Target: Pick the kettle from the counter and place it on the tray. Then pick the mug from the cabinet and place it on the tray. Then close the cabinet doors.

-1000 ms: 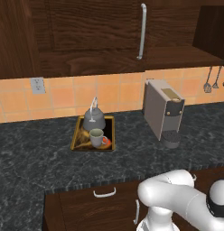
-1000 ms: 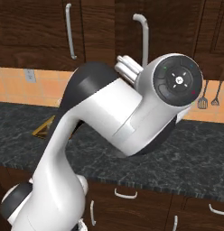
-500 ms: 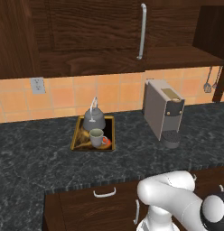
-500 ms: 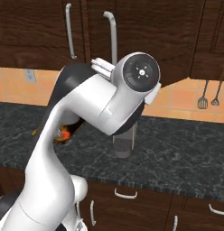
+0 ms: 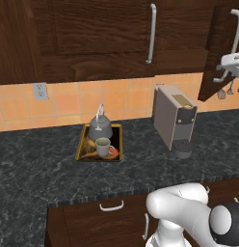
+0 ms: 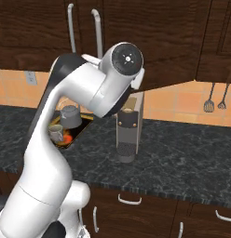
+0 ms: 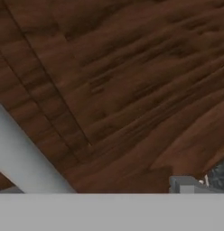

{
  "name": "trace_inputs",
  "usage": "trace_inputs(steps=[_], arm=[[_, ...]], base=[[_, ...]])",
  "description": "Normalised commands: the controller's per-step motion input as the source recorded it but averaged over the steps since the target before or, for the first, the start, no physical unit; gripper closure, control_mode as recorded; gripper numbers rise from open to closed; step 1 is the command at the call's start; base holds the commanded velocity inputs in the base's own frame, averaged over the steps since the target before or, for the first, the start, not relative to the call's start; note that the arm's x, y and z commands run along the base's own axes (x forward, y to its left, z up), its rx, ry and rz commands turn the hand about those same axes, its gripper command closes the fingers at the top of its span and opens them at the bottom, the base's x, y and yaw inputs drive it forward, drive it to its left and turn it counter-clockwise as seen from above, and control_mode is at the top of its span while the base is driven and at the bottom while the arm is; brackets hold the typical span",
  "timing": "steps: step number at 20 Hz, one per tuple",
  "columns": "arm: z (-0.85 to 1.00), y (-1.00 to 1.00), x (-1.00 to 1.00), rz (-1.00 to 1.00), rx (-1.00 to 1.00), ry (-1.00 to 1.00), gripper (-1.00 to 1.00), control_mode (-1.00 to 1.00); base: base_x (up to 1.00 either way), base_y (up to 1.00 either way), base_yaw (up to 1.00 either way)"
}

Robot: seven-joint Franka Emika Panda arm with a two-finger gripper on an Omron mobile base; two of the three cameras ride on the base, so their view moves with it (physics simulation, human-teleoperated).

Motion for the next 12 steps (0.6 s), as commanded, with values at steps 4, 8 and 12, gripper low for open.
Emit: trace_inputs(steps=[4,8,12], arm=[[0.00,0.24,0.85,0.04,-0.05,0.00,-1.00,-1.00],[-0.15,0.20,0.85,0.00,-0.07,0.00,-1.00,-1.00],[-0.12,0.11,0.88,0.01,0.00,0.02,-1.00,-1.00]], base=[[0.00,0.00,0.00],[0.00,0.00,0.00],[0.00,0.00,0.00]])
